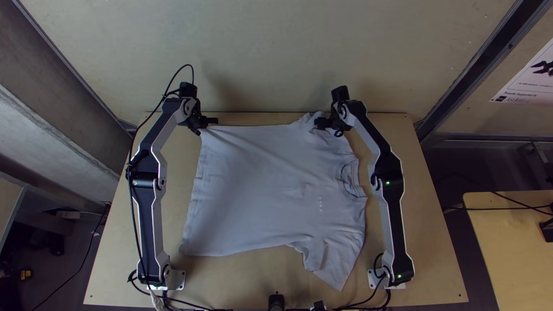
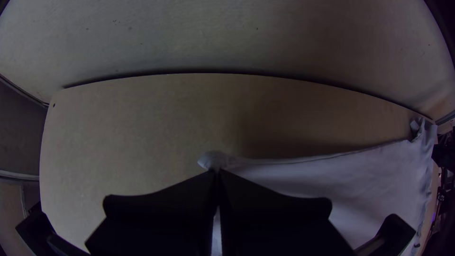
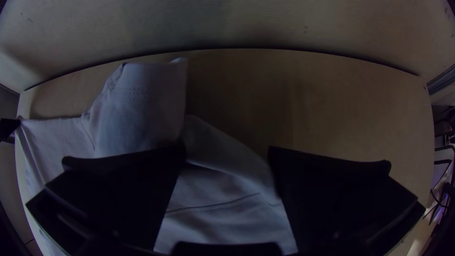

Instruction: Fold the t-shirt

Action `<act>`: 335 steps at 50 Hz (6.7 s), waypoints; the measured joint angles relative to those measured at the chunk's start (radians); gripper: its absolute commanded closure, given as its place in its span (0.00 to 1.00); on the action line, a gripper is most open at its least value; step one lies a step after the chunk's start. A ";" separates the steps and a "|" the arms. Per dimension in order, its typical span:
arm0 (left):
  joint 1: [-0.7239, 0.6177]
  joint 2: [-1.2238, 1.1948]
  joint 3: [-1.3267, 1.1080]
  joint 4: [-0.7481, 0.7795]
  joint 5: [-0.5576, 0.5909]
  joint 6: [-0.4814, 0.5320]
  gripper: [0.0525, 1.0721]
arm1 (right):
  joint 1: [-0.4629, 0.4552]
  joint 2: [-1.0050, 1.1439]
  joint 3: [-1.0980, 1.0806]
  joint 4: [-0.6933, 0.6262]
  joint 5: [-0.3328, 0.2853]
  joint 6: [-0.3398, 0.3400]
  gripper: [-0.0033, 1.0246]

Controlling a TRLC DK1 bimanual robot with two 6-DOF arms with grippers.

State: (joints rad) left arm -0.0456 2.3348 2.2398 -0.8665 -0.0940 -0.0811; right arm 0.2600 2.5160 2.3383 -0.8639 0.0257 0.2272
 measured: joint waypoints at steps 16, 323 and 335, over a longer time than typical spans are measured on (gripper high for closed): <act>0.000 -0.004 0.000 -0.012 0.000 0.004 0.97 | 0.002 0.005 0.000 0.051 0.000 0.000 0.47; -0.106 -1.260 -1.453 -0.478 0.107 0.286 0.11 | 0.185 -1.427 -1.315 -0.539 -0.019 0.380 0.04; -0.161 -1.159 -1.479 -0.432 0.074 0.275 0.13 | 0.204 -1.425 -1.374 -0.510 -0.028 0.383 0.04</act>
State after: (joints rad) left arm -0.2066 1.1759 0.7609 -1.2984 -0.0204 0.1940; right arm 0.4644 1.0912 0.9642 -1.3743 -0.0021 0.6106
